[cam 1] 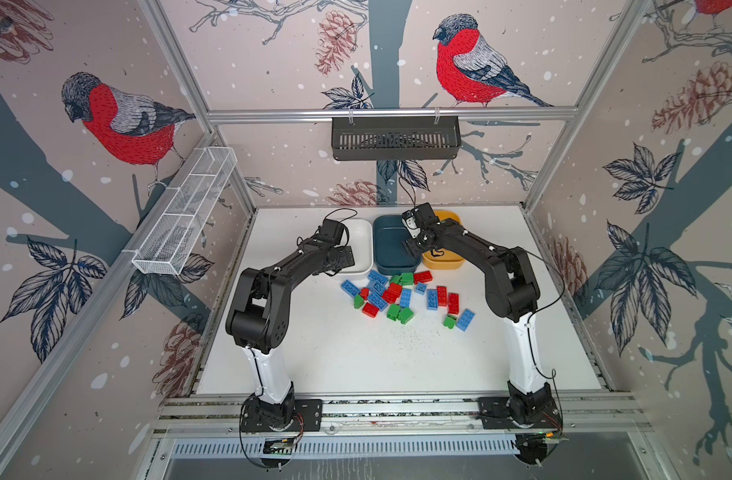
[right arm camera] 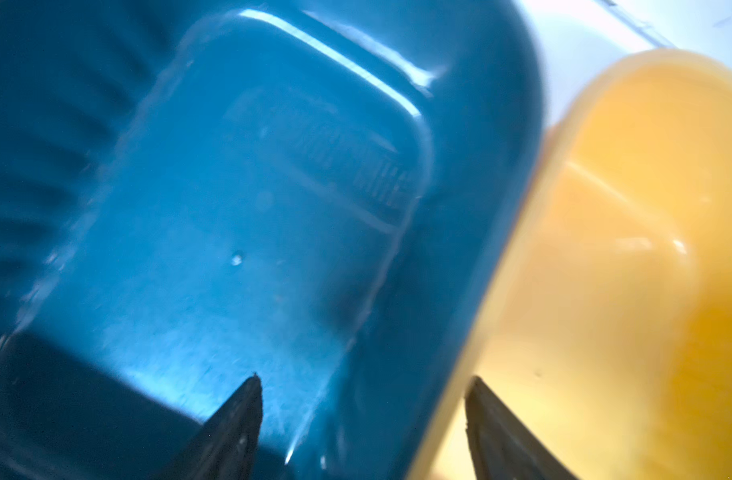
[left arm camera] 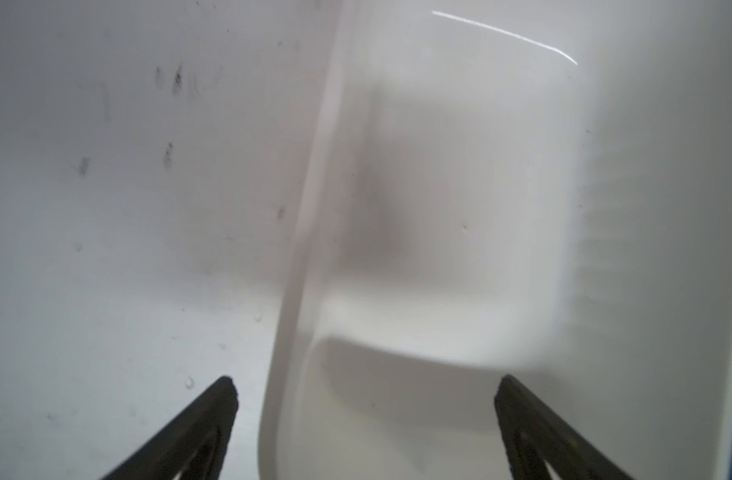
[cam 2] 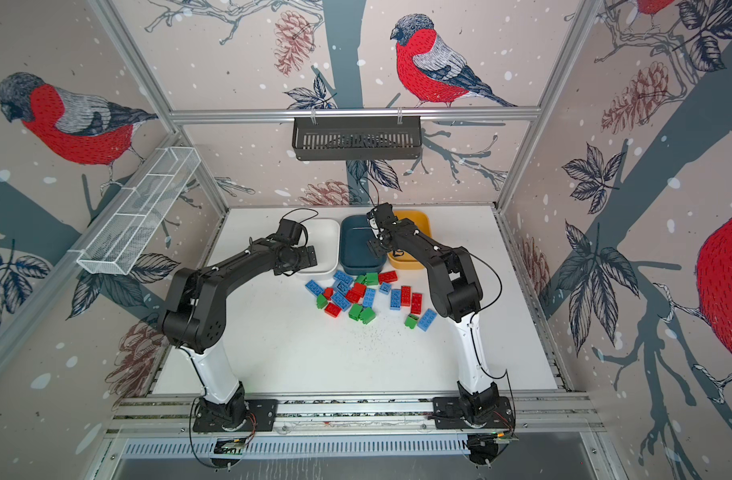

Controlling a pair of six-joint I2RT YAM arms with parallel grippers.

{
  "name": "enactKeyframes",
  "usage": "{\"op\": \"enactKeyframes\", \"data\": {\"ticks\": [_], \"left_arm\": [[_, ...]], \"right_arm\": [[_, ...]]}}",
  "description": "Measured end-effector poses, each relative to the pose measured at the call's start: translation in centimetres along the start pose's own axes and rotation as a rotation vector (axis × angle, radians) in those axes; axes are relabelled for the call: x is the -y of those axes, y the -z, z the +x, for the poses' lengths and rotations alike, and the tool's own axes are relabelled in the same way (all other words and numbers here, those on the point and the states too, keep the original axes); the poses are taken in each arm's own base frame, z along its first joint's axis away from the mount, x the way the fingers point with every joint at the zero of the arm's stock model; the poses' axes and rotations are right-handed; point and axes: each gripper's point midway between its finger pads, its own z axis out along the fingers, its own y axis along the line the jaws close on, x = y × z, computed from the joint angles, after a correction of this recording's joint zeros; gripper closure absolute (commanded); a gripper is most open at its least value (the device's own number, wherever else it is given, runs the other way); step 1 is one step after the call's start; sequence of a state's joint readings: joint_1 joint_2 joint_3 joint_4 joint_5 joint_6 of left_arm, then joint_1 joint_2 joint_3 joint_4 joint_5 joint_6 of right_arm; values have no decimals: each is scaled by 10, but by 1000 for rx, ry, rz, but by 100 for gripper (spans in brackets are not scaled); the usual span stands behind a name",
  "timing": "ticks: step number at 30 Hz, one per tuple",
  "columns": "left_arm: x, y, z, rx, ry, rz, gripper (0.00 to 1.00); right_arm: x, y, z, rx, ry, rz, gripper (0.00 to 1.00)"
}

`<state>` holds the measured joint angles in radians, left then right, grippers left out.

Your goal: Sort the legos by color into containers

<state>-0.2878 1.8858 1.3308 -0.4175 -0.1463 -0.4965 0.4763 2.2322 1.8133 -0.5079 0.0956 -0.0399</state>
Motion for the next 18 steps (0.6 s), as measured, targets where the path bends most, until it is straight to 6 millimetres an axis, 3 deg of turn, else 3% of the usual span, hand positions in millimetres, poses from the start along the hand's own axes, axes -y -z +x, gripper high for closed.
{"op": "enactKeyframes", "data": {"ticks": [7, 12, 18], "left_arm": [[1, -22, -47, 72, -22, -75, 3], [-14, -37, -51, 73, -18, -187, 3], [-25, -35, -54, 86, 8, -253, 3]], "right_arm": [[17, -3, 1, -11, -98, 101, 15], [31, -6, 4, -29, -141, 174, 15], [37, -3, 5, -39, -144, 198, 15]]}}
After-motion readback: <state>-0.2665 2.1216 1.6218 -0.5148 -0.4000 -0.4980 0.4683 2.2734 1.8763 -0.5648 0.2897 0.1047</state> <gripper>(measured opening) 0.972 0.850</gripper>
